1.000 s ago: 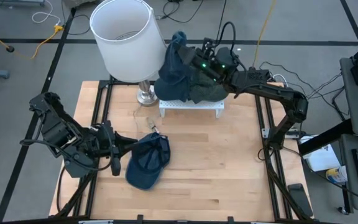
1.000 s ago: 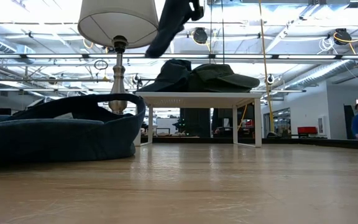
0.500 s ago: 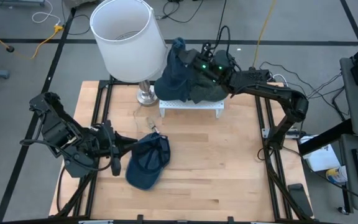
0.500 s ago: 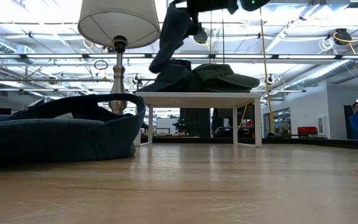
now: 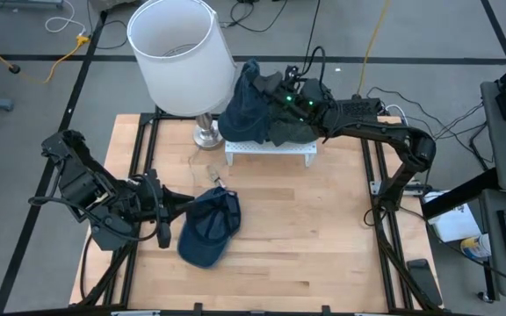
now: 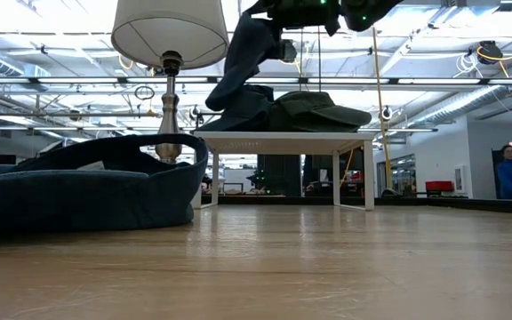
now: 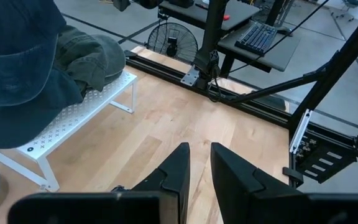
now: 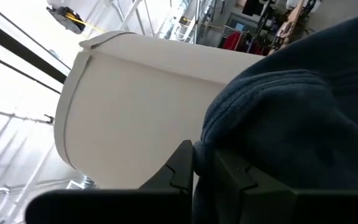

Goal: Pick & Place hat
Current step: Stack the top blue cap on the blue cap on the shelf

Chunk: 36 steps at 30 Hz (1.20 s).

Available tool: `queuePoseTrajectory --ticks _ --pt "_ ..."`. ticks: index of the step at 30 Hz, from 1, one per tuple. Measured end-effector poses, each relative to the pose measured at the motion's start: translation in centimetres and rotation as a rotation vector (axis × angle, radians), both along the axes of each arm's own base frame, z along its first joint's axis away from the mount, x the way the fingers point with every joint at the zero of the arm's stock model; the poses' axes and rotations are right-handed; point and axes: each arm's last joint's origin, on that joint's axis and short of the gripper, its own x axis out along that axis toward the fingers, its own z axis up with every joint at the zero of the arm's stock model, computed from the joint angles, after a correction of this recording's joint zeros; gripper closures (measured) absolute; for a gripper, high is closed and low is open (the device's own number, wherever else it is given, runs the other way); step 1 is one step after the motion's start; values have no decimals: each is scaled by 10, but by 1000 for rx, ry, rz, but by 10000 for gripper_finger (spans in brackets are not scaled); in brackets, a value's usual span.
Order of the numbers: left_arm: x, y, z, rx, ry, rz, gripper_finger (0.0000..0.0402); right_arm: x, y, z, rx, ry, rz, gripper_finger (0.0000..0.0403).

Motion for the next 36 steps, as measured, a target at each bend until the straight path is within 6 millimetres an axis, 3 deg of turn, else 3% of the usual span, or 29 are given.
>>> queuePoseTrajectory --ticks 5,14,27,32,36 --pt "0 0 0 6 2 -3 334 3 3 -1 26 -13 18 381" --pt "0 -1 0 -3 10 -18 334 30 -1 -33 114 -151 64 381" --pt "3 -4 4 7 -6 -70 334 36 -2 -52 202 26 50 381" --pt "3 -5 6 -3 -22 -76 334 33 -1 -48 170 57 40 381" --pt "4 -5 6 0 -25 -88 334 23 1 -44 178 193 17 381"
